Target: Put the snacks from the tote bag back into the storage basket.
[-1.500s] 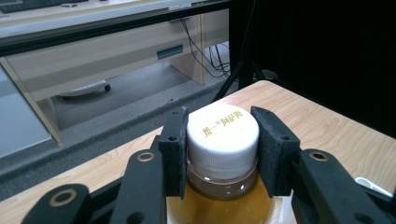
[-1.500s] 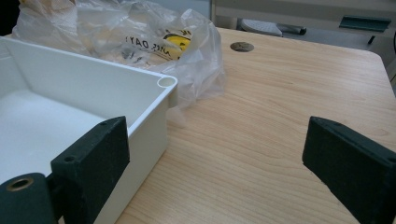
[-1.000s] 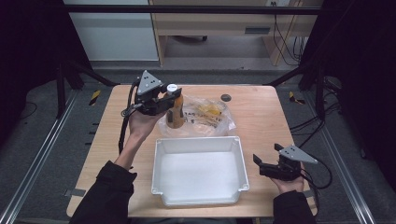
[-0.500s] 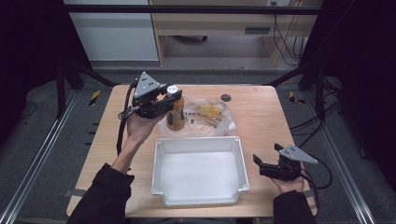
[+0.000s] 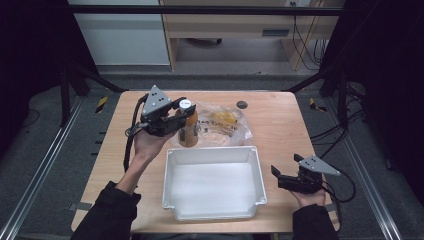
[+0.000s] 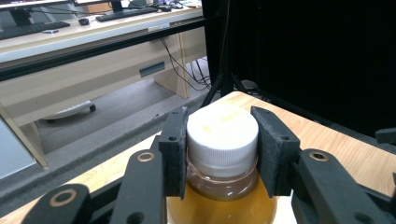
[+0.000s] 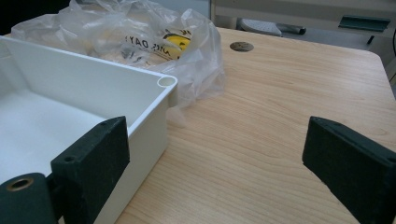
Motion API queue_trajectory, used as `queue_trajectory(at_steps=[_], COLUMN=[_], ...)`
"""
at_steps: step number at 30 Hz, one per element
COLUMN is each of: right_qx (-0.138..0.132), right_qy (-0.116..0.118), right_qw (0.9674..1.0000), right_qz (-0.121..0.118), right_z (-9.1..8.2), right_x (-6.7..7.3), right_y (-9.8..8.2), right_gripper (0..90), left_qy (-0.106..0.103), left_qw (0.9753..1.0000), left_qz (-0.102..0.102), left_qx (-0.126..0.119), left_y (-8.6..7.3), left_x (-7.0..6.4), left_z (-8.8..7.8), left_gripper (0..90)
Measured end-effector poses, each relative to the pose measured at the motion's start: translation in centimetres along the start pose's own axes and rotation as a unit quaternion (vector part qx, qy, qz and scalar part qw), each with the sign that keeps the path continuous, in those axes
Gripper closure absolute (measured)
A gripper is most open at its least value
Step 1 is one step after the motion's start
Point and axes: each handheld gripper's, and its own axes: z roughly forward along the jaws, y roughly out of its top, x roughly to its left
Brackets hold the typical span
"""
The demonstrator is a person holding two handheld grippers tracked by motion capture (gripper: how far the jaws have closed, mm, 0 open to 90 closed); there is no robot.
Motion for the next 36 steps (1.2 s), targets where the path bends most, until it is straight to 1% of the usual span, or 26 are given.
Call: queue_trajectory(at_steps=[2, 10, 19, 20, 21, 24, 25, 27, 29, 30, 34, 36], right_qx=[0.001, 0.001, 0.002, 0.001, 0.001, 0.002, 0.002, 0.001, 0.001, 0.001, 0.001, 0.001], right_qy=[0.0, 0.001, 0.001, 0.001, 0.001, 0.0, 0.0, 0.001, 0.001, 0.001, 0.001, 0.001], right_qw=[1.0, 1.0, 1.0, 1.0, 1.0, 1.0, 1.0, 1.0, 1.0, 1.0, 1.0, 1.0], right_qz=[0.0, 0.0, 0.001, 0.0, 0.001, 0.001, 0.001, 0.0, 0.001, 0.001, 0.0, 0.0], right_z=[0.0, 0.0, 0.0, 0.0, 0.0, 0.0, 0.0, 0.0, 0.0, 0.0, 0.0, 0.0], right_x=[0.0, 0.0, 0.1, 0.1, 0.1, 0.1, 0.1, 0.1, 0.1, 0.1, 0.1, 0.1], right_y=[0.0, 0.0, 0.0, 0.0, 0.0, 0.0, 0.0, 0.0, 0.0, 0.0, 0.0, 0.0], right_gripper=[7.6, 7.6, 7.6, 7.6, 7.7, 7.7, 7.7, 7.7, 7.8, 7.8, 7.8, 7.8], left_qy=[-0.005, -0.019, -0.04, -0.04, -0.045, -0.048, -0.05, -0.05, -0.053, -0.053, -0.052, -0.054], left_qw=[1.0, 0.9998, 0.9991, 0.9991, 0.999, 0.9988, 0.9987, 0.9987, 0.9986, 0.9986, 0.9985, 0.9984], left_qz=[0.003, 0.004, 0.01, 0.01, 0.007, 0.005, 0.006, 0.006, 0.004, 0.004, 0.005, 0.005], left_qx=[0.003, -0.002, -0.002, -0.002, -0.004, -0.003, -0.001, 0.0, 0.007, 0.007, 0.017, 0.018], left_y=[-0.3, -0.9, -2.4, -2.4, -2.8, -3.2, -3.6, -3.9, -4.8, -4.8, -6.1, -6.3], left_x=[-0.3, -1.2, -2.9, -2.9, -3.1, -3.4, -3.6, -3.7, -4.0, -4.0, -4.5, -4.6], left_z=[-0.2, -0.8, -1.8, -1.8, -2.0, -2.2, -2.3, -2.4, -2.5, -2.5, -2.8, -2.8], left_gripper=[58.6, 58.6, 58.6, 58.6, 58.6, 58.5, 58.6, 58.6, 58.6, 58.5, 58.6, 58.6])
